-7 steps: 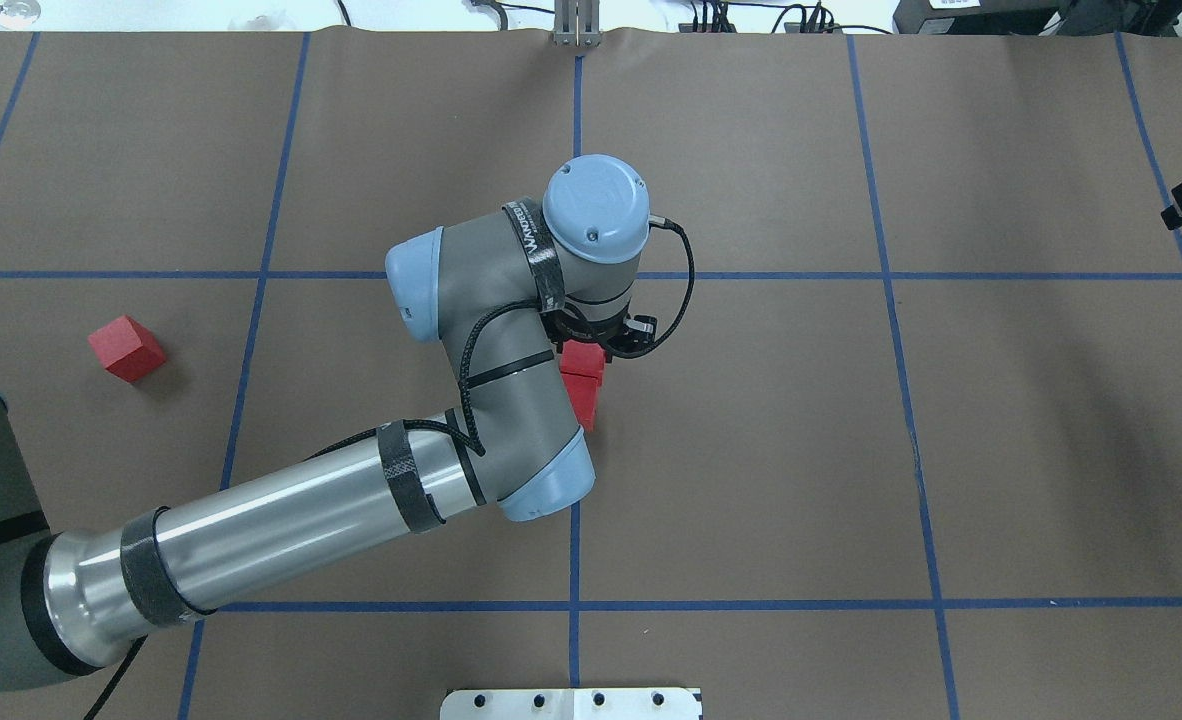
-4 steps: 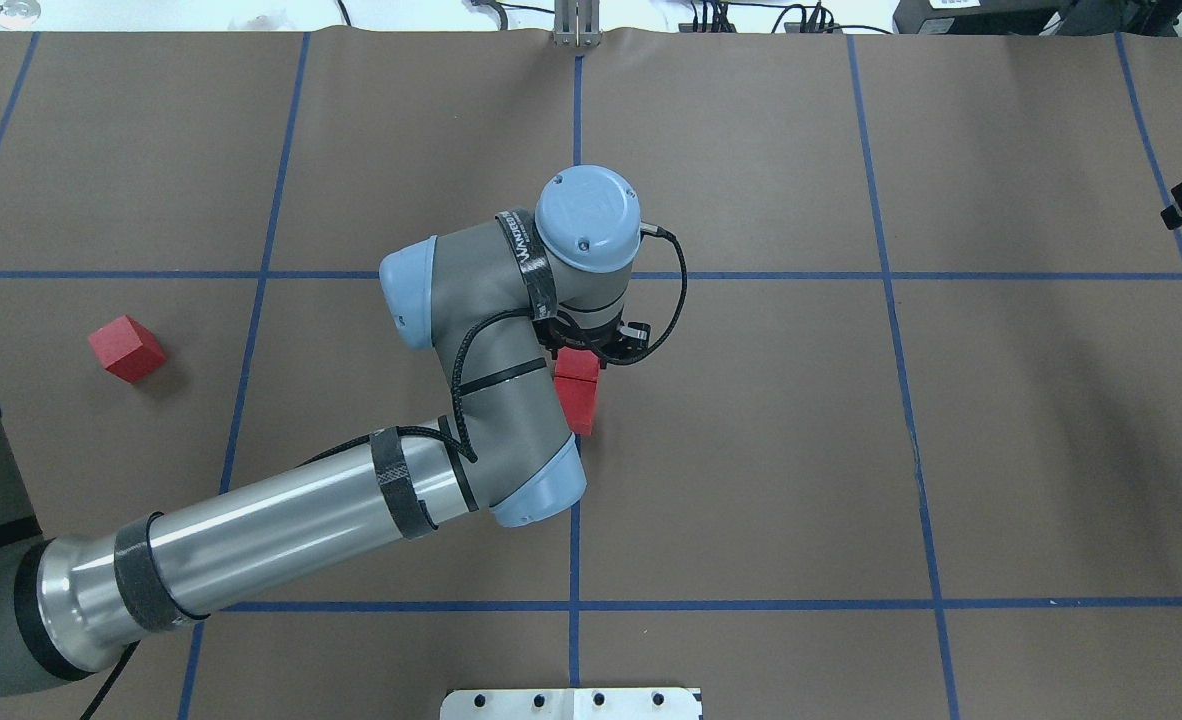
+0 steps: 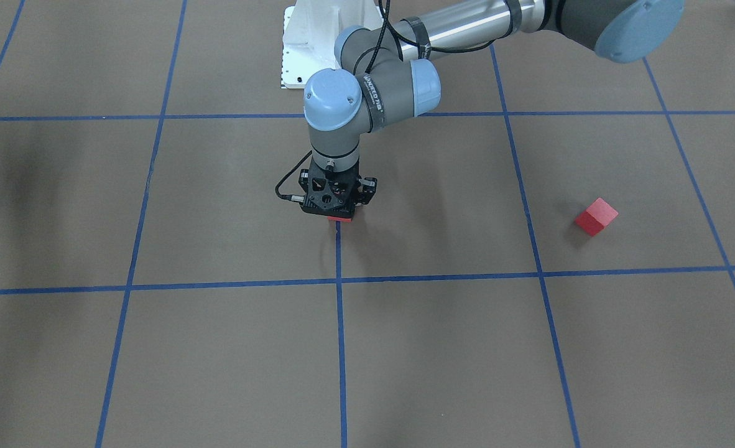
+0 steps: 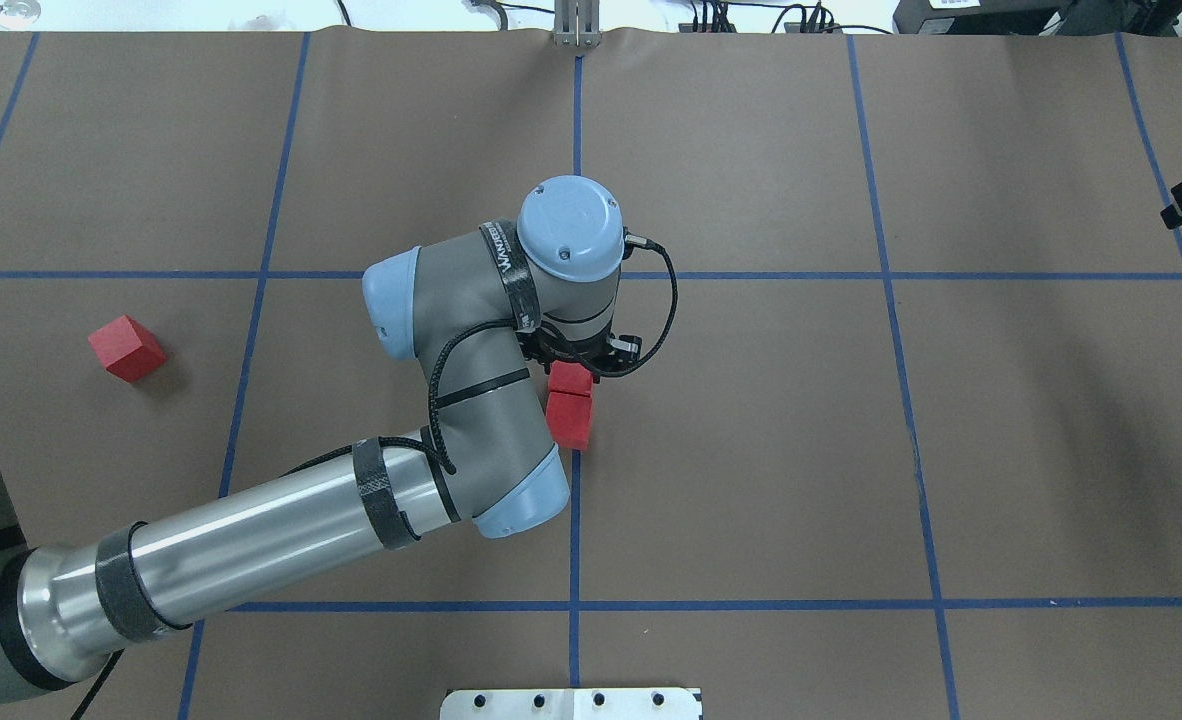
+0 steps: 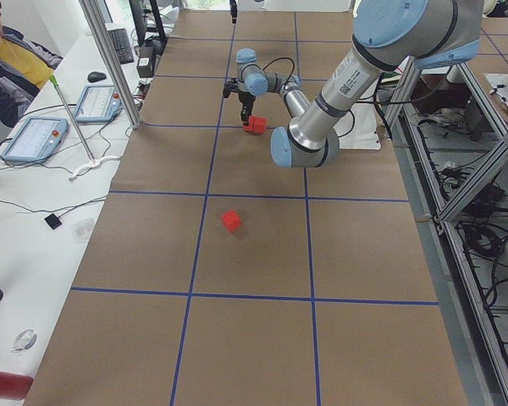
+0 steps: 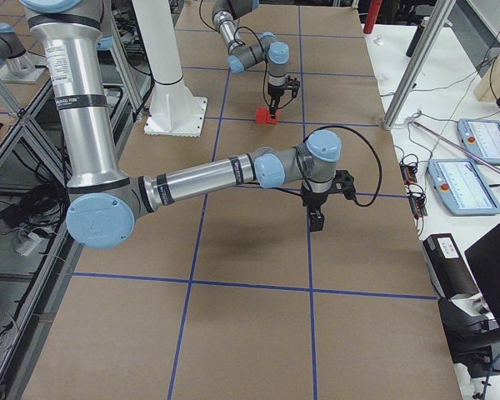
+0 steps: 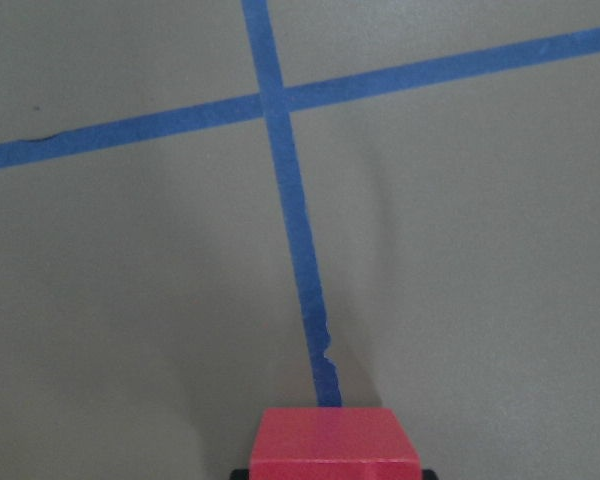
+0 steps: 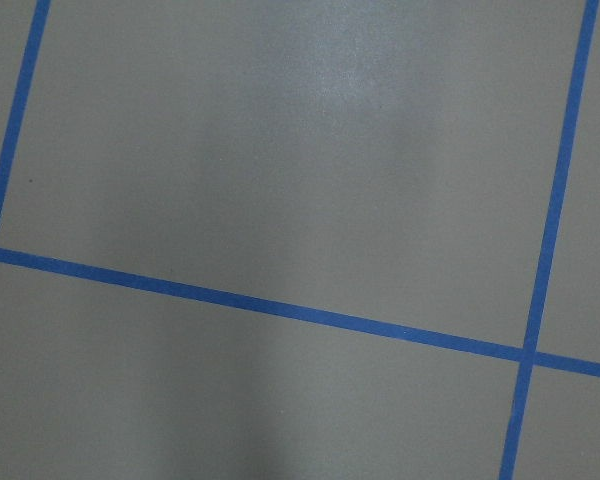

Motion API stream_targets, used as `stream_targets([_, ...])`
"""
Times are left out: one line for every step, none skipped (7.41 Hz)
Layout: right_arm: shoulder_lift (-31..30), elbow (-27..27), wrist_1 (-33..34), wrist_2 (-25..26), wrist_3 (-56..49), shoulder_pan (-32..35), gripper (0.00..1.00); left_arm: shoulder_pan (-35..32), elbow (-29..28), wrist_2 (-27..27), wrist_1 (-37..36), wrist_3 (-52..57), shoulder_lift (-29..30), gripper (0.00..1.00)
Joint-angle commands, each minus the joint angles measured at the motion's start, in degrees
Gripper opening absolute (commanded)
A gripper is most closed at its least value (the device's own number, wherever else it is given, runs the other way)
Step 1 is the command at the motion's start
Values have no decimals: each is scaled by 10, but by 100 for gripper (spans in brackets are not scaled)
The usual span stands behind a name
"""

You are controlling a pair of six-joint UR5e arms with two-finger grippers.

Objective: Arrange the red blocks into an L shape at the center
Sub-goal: 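Lower the red cube against the center cube's far side and adjust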

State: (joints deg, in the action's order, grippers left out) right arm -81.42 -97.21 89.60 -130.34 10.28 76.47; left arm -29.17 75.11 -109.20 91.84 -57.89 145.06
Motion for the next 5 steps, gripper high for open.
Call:
stream_targets([0,1,0,0,0,0,99,3,0,-1,0,-1,0,7])
stream_targets([1,1,0,0,0,0,99,3,0,-1,1,-1,0,10])
stream_targets([1,1,0,0,-1,0,99,5,0,-1,1,-1,0,11])
stream_targets([1,2,0,0,-1,0,99,6,0,-1,1,-1,0,12])
stream_targets([1,1,0,0,-1,0,99,6,0,-1,1,-1,0,14])
